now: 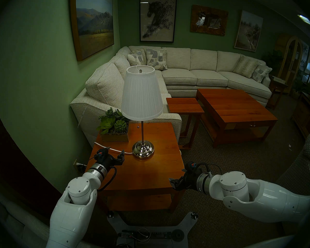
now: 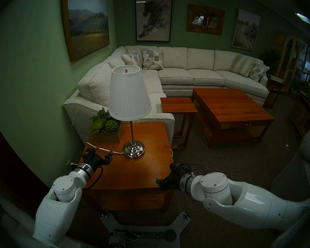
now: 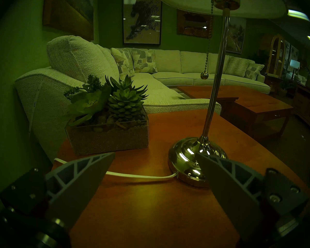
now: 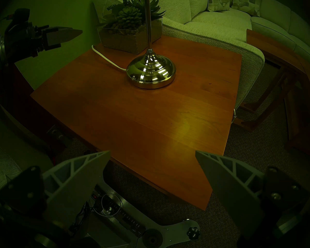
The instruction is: Pull on string to turn on lamp
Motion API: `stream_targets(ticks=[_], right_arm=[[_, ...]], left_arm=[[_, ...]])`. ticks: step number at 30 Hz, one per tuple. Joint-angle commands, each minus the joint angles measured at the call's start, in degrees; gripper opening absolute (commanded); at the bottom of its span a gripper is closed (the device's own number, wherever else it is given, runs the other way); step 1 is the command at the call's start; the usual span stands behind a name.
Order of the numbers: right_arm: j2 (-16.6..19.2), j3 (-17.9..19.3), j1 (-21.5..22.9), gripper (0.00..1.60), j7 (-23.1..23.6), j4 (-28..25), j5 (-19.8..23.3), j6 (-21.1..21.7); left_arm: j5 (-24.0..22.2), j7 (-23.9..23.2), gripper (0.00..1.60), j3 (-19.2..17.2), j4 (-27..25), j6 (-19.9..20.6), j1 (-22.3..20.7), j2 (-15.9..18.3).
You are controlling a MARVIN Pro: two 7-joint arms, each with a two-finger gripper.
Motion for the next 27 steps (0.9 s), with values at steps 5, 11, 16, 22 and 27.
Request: stream_targets(ticks=[5, 11, 16, 22, 27], right_arm=[[-0.05, 0.75, 0.79, 1.60, 0.00, -0.98, 0.06, -0.27], [-0.04, 0.75, 0.80, 1.60, -0.01, -1.01, 0.08, -0.27], [-0.03, 0.75, 0.80, 1.60, -0.01, -1.01, 0.08, -0.27], [-0.04, 0.74, 0.81, 1.60, -0.01, -1.00, 0.07, -0.27], [-0.03, 0.75, 0.80, 1.60, -0.02, -1.01, 0.08, -0.27]], left_arm=[[-1.19, -0.83, 1.60, -0.14, -2.91, 1.04, -6.76, 0.14], [-1.73, -1.46, 1.60, 0.26, -1.74, 1.54, -9.11, -0.18], [-2.00, -2.04, 1.60, 0.87, -0.14, 1.36, -11.30, -0.48], [-2.14, -2.45, 1.60, 1.71, 1.57, 1.12, -14.06, -0.85], [-1.99, -2.69, 1.60, 2.30, 2.32, 0.76, -15.32, -0.94]])
